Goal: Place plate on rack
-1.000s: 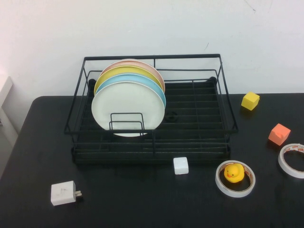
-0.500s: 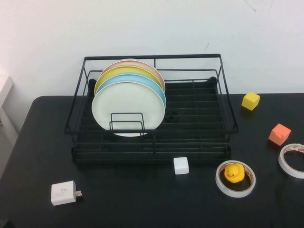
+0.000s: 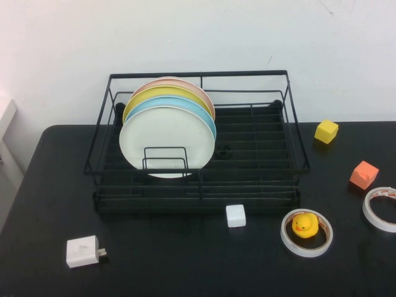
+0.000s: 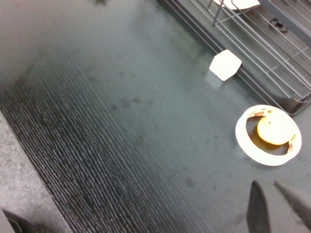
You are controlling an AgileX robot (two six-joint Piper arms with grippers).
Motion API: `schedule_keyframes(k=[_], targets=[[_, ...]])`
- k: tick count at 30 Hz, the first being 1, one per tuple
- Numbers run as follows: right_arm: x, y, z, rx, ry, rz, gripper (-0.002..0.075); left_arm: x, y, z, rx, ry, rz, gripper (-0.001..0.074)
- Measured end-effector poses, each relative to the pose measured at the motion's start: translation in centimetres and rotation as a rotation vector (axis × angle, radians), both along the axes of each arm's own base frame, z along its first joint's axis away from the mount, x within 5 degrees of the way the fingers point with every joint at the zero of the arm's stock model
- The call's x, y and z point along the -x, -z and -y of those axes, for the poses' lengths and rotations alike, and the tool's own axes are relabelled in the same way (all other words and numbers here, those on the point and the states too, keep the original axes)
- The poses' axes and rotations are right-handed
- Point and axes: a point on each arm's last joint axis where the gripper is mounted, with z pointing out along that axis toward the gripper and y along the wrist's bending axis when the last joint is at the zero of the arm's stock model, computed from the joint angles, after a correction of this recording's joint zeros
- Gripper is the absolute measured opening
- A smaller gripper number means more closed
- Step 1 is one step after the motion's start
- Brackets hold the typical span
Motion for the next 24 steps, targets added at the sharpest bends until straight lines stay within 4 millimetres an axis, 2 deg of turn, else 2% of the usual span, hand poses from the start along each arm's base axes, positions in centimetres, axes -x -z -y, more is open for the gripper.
schedule_keyframes(k=[24], targets=[[0.04,-0.02,-0.07,-0.011,-0.001,-0.006,-0.0002,-0.01,0.03,-0.22,0.047,-0.046,-0.015,-0.0001]])
